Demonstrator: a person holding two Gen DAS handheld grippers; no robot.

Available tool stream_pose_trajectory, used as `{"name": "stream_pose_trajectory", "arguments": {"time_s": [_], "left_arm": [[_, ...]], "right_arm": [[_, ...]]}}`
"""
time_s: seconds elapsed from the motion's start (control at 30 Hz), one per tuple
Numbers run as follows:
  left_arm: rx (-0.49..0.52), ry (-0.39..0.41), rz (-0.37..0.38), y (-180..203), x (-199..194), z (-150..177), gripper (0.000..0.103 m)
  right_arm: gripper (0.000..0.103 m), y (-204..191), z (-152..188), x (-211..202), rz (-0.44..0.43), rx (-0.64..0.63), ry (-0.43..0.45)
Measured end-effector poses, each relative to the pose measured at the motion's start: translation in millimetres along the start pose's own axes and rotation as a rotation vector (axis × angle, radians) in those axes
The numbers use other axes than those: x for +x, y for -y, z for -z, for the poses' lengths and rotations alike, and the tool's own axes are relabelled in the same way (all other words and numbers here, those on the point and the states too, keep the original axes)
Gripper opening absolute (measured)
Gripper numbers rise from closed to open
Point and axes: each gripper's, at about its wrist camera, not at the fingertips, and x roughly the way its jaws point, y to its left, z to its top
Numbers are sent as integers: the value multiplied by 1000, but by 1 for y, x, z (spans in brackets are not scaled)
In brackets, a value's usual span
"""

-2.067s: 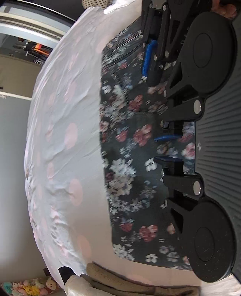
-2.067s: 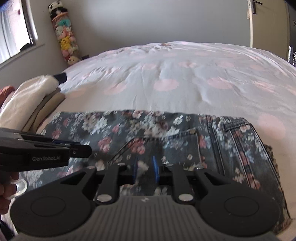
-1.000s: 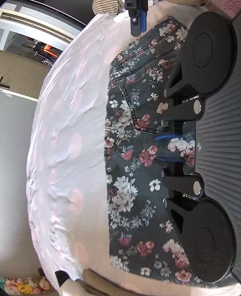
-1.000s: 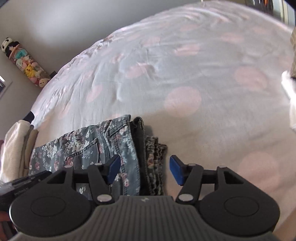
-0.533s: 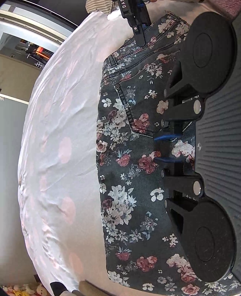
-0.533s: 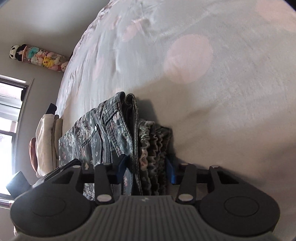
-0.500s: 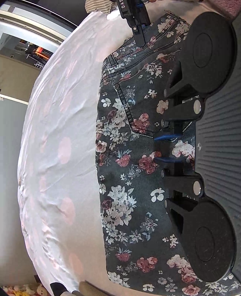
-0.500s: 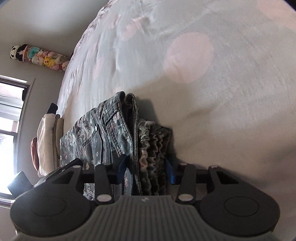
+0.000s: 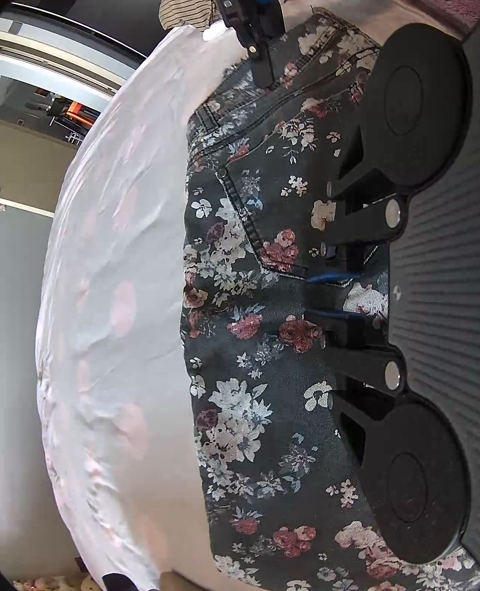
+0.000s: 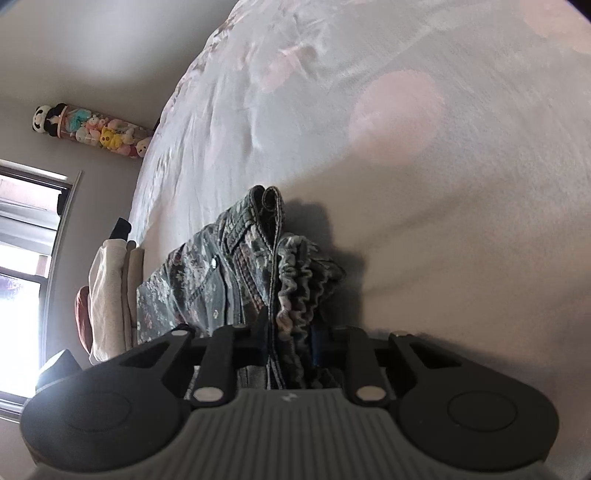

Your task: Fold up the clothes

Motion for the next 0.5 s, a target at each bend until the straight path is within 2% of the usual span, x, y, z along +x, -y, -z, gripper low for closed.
{"name": "stream_pose_trajectory", "arguments": {"time_s": [0.17,0.3,0.5], "left_arm": [[-10,3,20,1,-19,3,13],[-22,3,44,3,-43,7,13],[50,-96,22,13,-27,34,13]], "right_arm": [[21,-38,0,-13,-33,-28,28],[21,-75,0,-22,-23,-81,34],[21,-115,2,-24,-19,-141,40]]}}
